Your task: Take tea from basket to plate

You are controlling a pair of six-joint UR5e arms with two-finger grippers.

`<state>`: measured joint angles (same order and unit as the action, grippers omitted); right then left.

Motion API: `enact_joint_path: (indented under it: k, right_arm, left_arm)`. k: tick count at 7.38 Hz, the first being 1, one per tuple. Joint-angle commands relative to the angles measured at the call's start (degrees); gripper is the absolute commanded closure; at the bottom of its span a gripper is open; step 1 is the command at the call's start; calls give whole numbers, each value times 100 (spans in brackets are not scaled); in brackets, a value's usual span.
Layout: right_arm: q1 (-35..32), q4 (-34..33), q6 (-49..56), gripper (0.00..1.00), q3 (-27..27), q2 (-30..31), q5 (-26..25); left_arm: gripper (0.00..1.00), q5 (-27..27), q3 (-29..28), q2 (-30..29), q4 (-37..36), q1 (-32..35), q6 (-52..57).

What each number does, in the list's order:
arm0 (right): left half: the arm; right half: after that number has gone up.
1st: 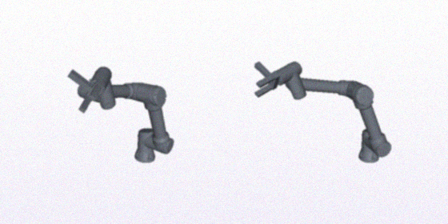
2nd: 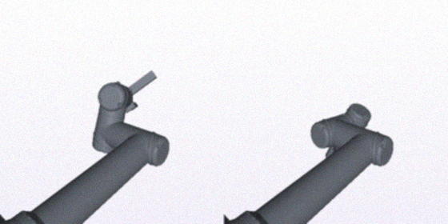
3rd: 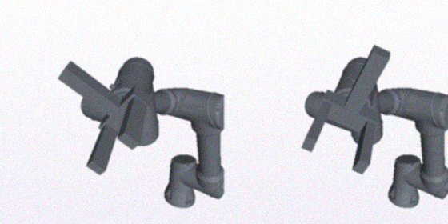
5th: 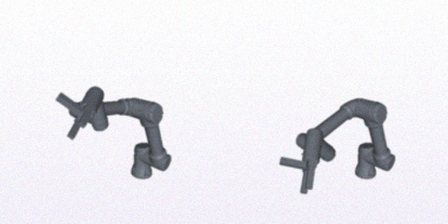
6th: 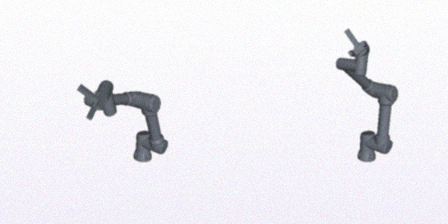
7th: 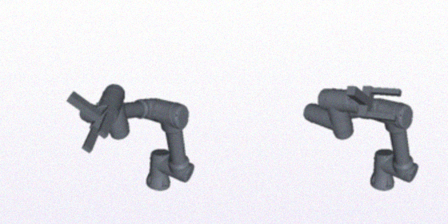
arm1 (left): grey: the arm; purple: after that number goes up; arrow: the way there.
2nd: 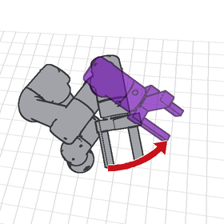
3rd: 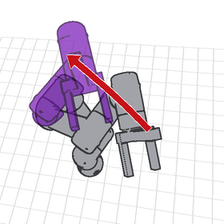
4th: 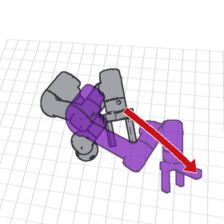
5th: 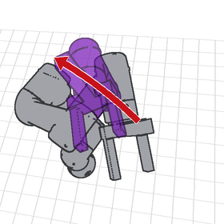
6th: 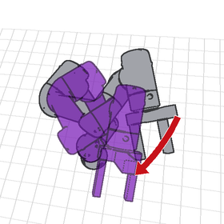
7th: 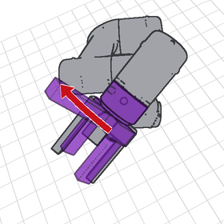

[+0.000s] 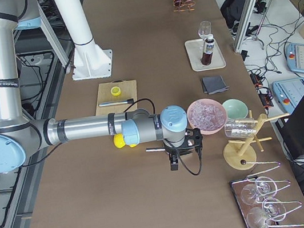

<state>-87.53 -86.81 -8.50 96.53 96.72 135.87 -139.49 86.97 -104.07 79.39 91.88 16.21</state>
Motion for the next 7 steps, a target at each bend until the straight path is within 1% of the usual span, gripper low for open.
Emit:
enact_joint_path:
  k: [1,3,6,7]
  right_arm:
    - [-211,-125,-3,0,102,84,45]
    - [-238,-790,-38,0,383,-3,45]
    - [-238,-741,6,0,322,57,10]
    - [-238,-741,6,0,331,75,28]
  left_arm:
    - [2,482,-48,342,-55,67,-821]
    - [2,520,-49,667,-11,67,-778]
    - [2,528,-14,783,15,111,-566]
    - [2,528,13,774,15,224,-549]
